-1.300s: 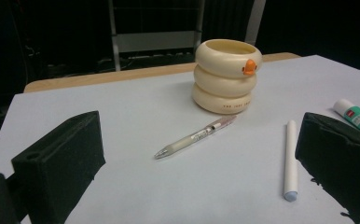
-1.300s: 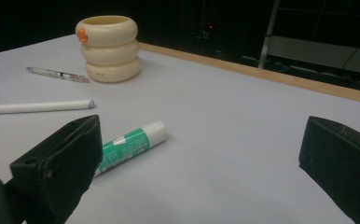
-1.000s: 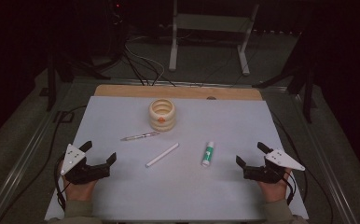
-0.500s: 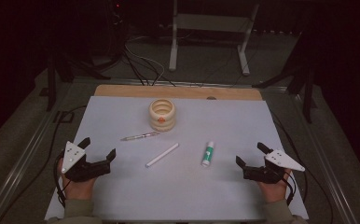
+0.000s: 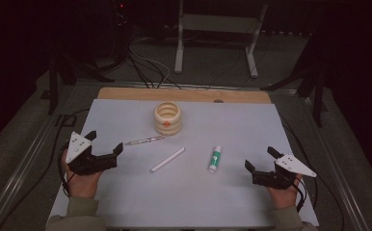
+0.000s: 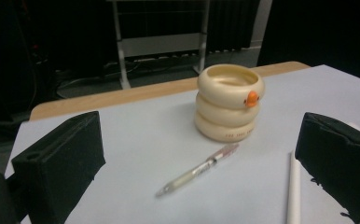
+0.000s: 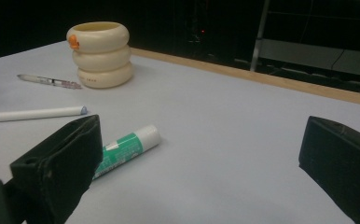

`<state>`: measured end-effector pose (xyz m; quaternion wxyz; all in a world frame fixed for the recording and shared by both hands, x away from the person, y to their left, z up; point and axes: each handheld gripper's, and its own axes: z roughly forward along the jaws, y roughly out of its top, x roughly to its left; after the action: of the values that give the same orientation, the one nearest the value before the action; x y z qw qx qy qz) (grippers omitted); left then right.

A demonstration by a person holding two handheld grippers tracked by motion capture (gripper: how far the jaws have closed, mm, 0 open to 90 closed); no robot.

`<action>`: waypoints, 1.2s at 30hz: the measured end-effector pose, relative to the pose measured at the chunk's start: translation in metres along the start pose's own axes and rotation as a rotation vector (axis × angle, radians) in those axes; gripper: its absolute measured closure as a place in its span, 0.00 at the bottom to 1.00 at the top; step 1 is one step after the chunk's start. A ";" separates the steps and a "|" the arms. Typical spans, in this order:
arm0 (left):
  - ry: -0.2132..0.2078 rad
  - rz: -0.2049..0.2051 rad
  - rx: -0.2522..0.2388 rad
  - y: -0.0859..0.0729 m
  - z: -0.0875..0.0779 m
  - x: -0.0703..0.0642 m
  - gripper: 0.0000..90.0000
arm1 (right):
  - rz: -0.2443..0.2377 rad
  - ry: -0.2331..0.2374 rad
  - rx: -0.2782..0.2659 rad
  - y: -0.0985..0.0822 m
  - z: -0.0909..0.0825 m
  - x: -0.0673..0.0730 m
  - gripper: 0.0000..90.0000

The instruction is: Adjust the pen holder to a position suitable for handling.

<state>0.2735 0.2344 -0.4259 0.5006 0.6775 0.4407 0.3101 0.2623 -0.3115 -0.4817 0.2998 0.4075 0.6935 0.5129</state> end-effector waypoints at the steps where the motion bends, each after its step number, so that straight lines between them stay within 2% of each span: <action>1: -0.006 0.002 0.003 0.003 0.003 0.000 0.02 | 0.000 0.000 0.000 0.000 0.000 0.000 0.00; 5: -0.021 0.010 0.005 0.015 0.013 -0.001 0.02 | -0.001 0.001 0.001 0.000 0.000 0.000 0.00; 14: -0.070 0.019 0.049 0.032 0.041 -0.002 0.02 | -0.002 -0.004 0.005 -0.001 0.001 0.001 0.00; 16: -0.068 0.024 0.059 0.035 0.046 -0.002 0.02 | -0.002 -0.004 0.004 -0.001 0.001 0.000 0.00; 21: -0.077 0.001 0.055 0.041 0.055 0.001 0.02 | -0.002 -0.005 0.003 -0.001 0.001 0.000 0.00; 27: -0.084 -0.007 0.050 0.048 0.067 0.005 0.02 | -0.003 -0.006 0.002 -0.001 0.001 0.000 0.00; 36: -0.087 -0.028 0.071 0.056 0.086 0.010 0.02 | -0.002 -0.008 0.005 -0.001 0.001 0.000 0.00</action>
<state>0.3680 0.2030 -0.3994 0.4994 0.7013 0.4388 0.2575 0.2629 -0.3107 -0.4829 0.3023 0.4094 0.6941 0.5092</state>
